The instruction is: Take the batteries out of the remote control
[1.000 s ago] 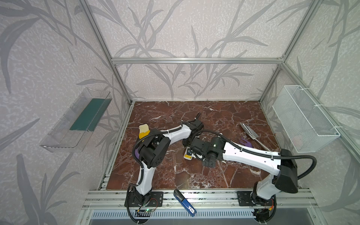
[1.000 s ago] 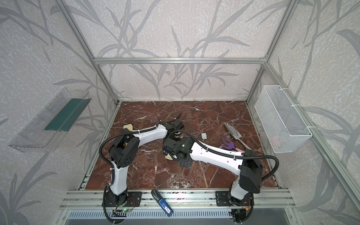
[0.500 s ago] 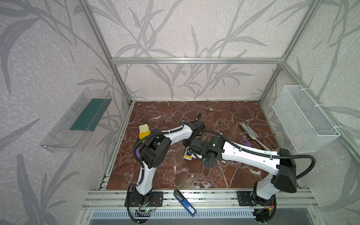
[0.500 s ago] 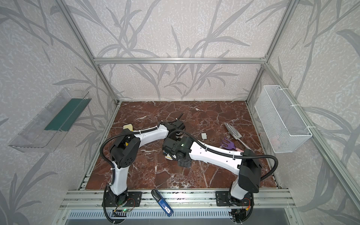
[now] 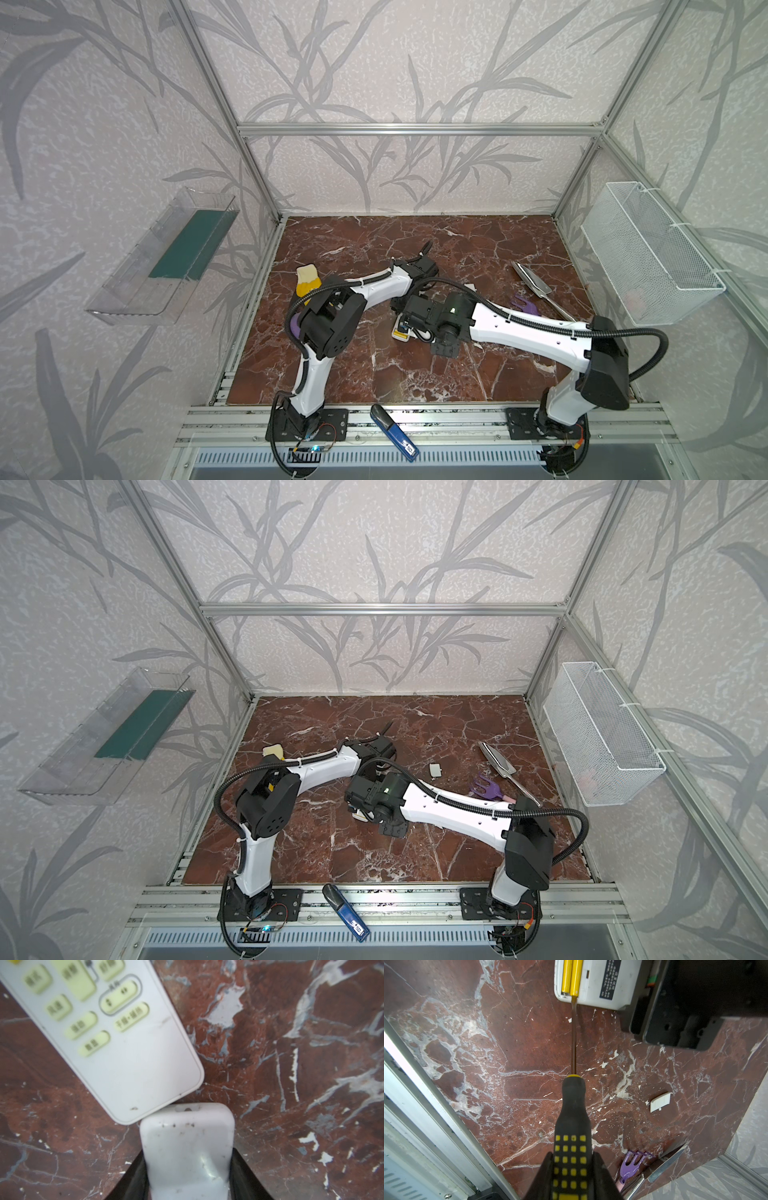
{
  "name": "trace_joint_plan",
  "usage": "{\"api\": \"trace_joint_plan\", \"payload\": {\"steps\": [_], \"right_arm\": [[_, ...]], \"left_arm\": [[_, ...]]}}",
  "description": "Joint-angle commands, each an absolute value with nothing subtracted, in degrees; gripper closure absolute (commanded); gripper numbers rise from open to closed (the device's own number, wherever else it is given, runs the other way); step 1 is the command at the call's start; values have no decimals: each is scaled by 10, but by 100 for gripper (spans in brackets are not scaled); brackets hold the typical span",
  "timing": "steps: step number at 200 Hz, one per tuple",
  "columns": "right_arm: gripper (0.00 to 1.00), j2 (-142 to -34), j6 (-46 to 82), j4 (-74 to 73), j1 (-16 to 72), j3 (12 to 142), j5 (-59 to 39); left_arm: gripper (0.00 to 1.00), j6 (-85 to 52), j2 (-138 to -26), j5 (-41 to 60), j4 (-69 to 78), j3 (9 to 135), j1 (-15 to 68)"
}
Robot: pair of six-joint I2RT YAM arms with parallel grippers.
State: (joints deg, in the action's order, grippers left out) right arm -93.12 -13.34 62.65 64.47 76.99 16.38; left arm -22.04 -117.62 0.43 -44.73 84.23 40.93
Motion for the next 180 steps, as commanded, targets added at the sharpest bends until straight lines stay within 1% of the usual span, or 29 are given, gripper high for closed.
{"api": "trace_joint_plan", "payload": {"steps": [1,31,49,103,121,143,180], "right_arm": [[100,-913,-102,539,647,710,170],[100,-887,-77,448,647,636,174],[100,-880,-70,411,647,613,161],[100,-860,-78,451,647,636,170],[100,-847,-81,454,647,639,159],[100,-833,-78,452,647,643,122],[100,-845,-61,483,647,663,93]], "left_arm": [[52,-213,-1204,13,-470,828,410],[53,-204,-1208,35,-457,823,409],[53,-203,-1213,38,-456,821,408],[53,-211,-1213,15,-457,818,408],[53,-213,-1214,13,-456,818,408],[53,-214,-1215,10,-454,817,407],[53,-219,-1214,3,-454,817,407]]}}
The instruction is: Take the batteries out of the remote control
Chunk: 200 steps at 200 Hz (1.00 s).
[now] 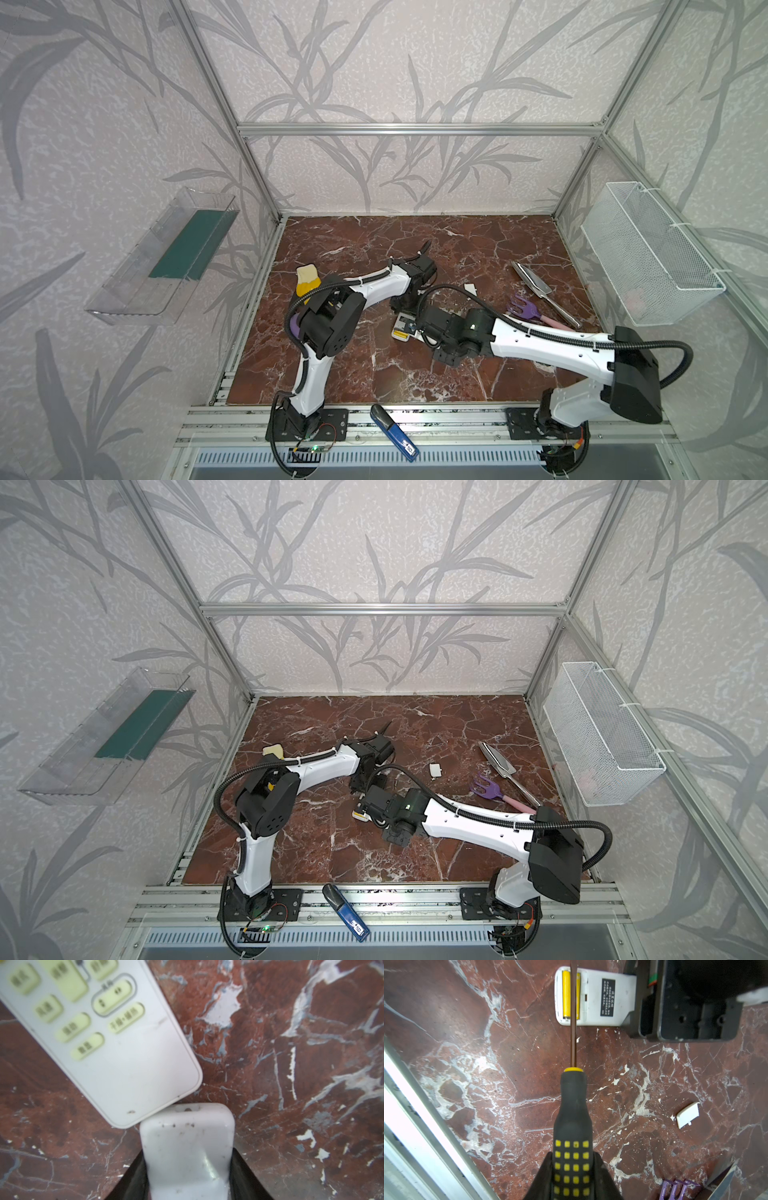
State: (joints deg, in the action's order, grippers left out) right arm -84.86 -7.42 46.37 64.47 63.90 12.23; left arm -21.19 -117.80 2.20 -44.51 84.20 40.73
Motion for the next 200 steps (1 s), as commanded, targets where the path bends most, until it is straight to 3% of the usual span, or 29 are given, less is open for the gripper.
{"api": "trace_joint_plan", "payload": {"steps": [1,54,200], "right_arm": [[100,-846,-60,485,647,664,93],[100,-873,-11,525,643,670,123],[100,-913,-74,622,634,730,149]], "left_arm": [[53,-220,-1214,3,-454,817,407],[53,-221,-1211,-1,-454,818,408],[54,-228,-1204,-87,-497,838,418]]}}
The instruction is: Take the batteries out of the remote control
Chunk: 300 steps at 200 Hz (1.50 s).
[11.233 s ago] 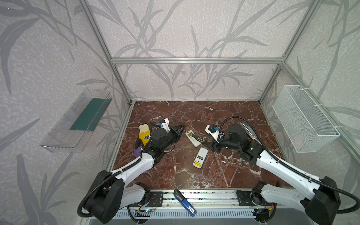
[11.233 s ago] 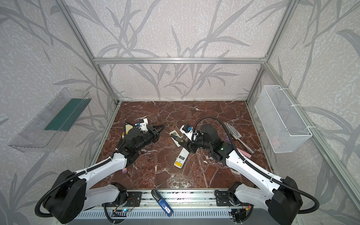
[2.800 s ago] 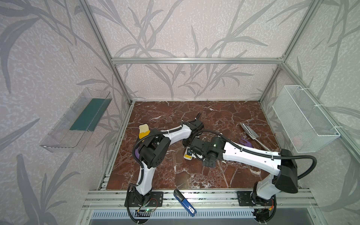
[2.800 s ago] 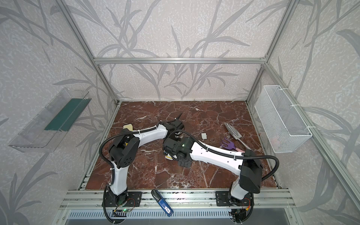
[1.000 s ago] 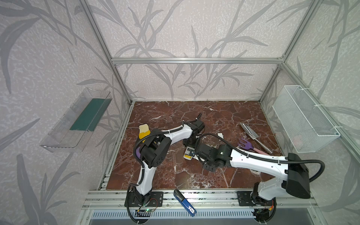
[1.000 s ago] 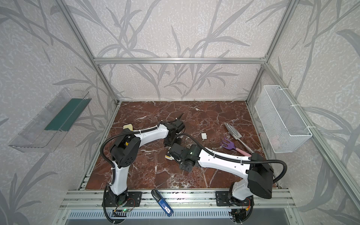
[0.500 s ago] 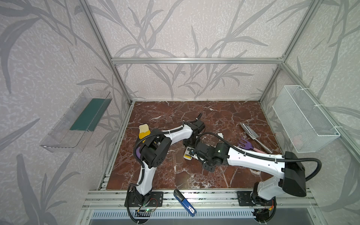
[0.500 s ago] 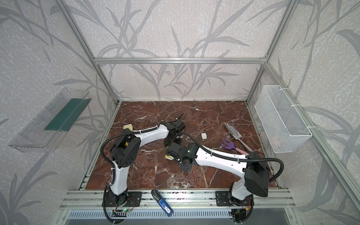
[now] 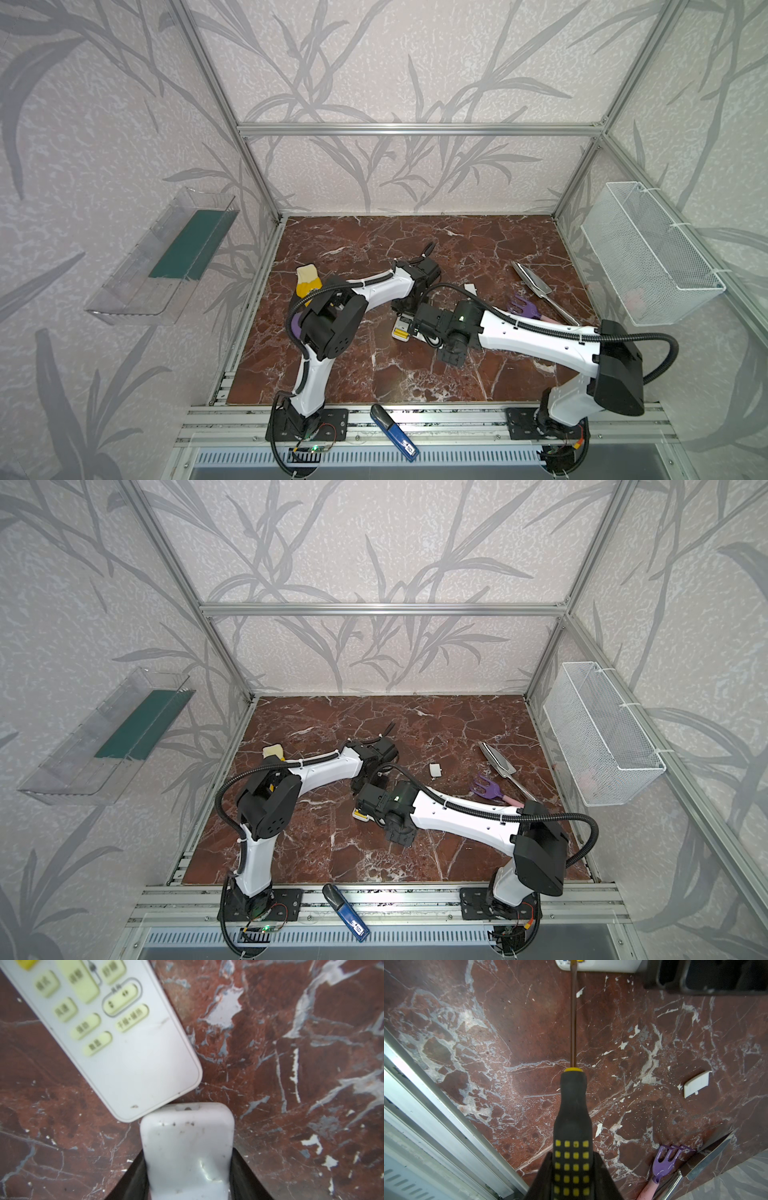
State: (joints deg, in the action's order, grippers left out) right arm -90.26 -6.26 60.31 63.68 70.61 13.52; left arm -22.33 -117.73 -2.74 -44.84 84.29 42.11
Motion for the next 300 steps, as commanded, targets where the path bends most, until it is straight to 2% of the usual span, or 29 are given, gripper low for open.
{"api": "trace_joint_plan", "payload": {"steps": [1,80,177,300], "right_arm": [[100,-913,-74,623,634,731,149],[100,-943,-102,680,634,775,173],[100,-932,-108,621,634,773,149],[100,-975,-120,659,634,796,168]], "left_arm": [[54,-228,-1203,-87,-497,838,418],[54,-230,-1211,-121,-524,857,428],[54,-231,-1219,-80,-501,849,429],[53,-230,-1217,-79,-502,851,429]]}}
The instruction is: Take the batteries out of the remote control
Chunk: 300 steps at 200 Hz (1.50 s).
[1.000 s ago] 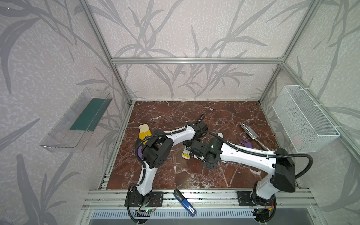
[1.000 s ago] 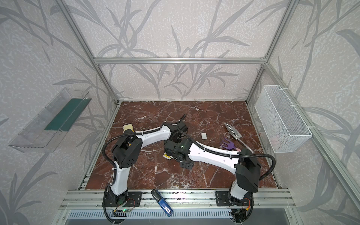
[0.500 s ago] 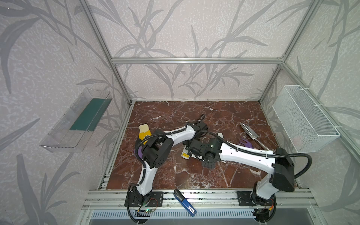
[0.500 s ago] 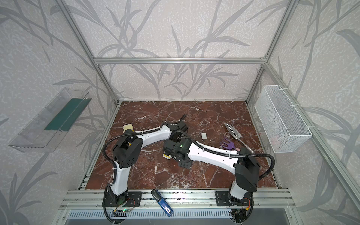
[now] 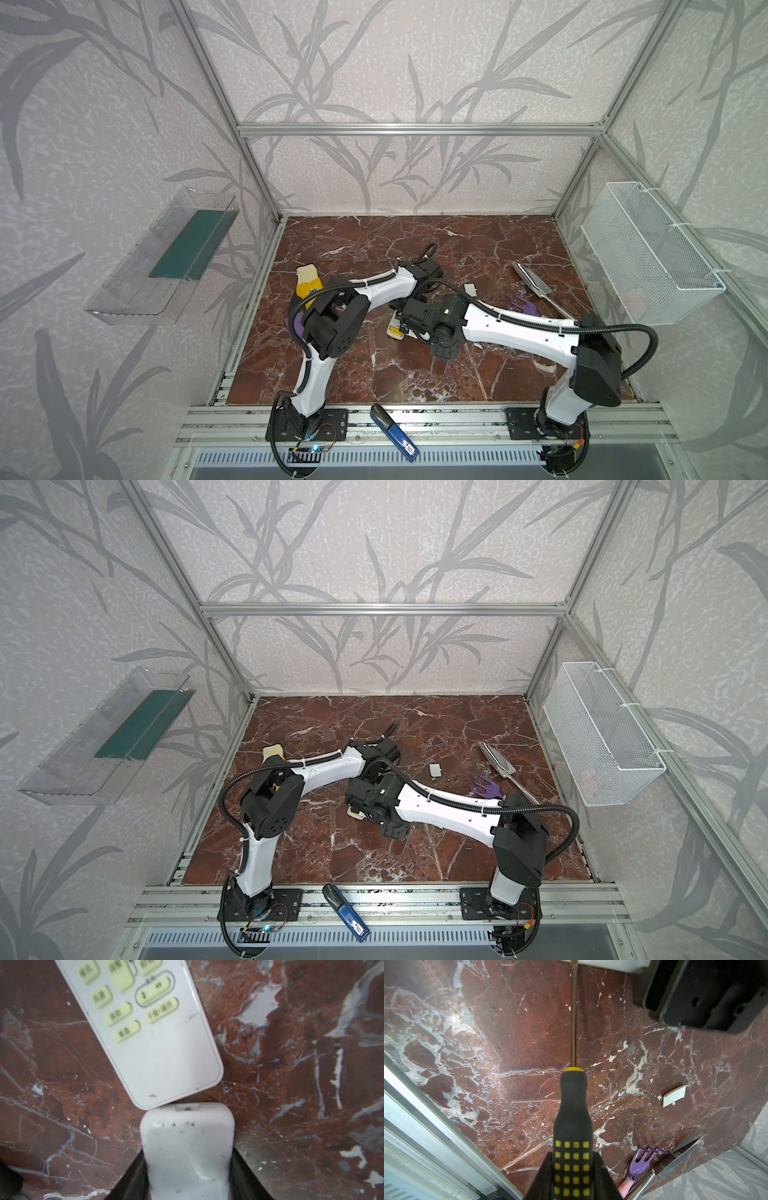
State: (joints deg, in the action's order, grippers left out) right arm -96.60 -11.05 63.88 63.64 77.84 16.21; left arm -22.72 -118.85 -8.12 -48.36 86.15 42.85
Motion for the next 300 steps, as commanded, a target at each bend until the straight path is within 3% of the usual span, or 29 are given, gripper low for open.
{"api": "trace_joint_plan", "payload": {"steps": [1,123,300], "right_arm": [[100,-975,-120,660,634,796,167],[100,-1023,-101,613,645,797,160],[100,-909,8,476,645,630,184]], "left_arm": [[53,-230,-1217,-79,-501,851,429],[53,-238,-1213,2,-450,827,430],[54,-224,-1225,60,-414,824,414]]}}
